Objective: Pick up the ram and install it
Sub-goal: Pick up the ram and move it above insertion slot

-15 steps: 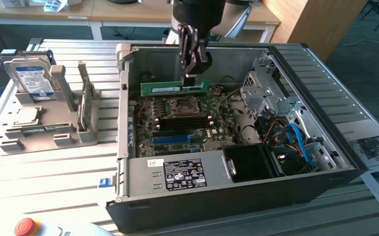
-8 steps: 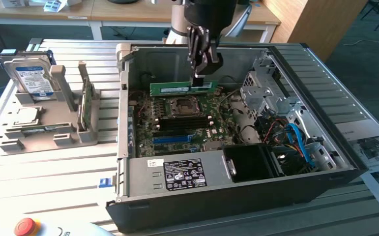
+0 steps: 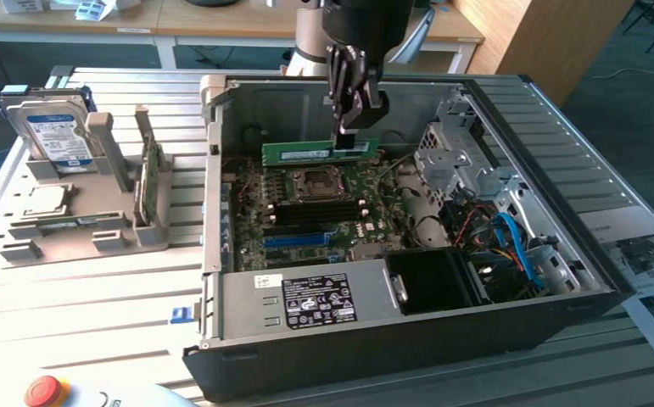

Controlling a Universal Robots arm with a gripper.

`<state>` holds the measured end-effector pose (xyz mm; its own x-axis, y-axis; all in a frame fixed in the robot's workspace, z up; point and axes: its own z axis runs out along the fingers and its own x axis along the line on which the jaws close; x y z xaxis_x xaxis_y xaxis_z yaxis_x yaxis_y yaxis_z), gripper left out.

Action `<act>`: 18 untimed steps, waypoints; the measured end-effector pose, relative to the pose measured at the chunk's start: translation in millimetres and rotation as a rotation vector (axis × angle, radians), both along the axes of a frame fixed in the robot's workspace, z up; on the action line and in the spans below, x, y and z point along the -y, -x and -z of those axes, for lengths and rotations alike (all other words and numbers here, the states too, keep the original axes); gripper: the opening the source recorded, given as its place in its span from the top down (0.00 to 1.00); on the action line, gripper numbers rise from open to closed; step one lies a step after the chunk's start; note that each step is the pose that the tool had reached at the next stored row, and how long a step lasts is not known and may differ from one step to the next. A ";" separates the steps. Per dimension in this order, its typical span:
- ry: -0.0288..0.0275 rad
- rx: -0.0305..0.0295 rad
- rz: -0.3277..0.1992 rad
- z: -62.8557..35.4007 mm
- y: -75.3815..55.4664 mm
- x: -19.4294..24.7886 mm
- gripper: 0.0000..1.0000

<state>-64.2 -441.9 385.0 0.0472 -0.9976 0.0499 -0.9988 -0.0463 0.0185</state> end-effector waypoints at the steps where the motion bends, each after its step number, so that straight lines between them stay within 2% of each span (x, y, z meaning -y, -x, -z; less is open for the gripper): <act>1: 0.0000 -0.0001 0.000 0.0 -0.3 -0.9 0.88; 7: -0.0001 0.0000 0.000 0.1 -2.6 -9.2 0.88; 18: 0.0000 0.0000 0.003 0.8 -7.2 -33.4 0.88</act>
<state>-56.9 -408.4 384.1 0.0446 -0.9978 0.0499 -0.9989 -0.0438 0.0184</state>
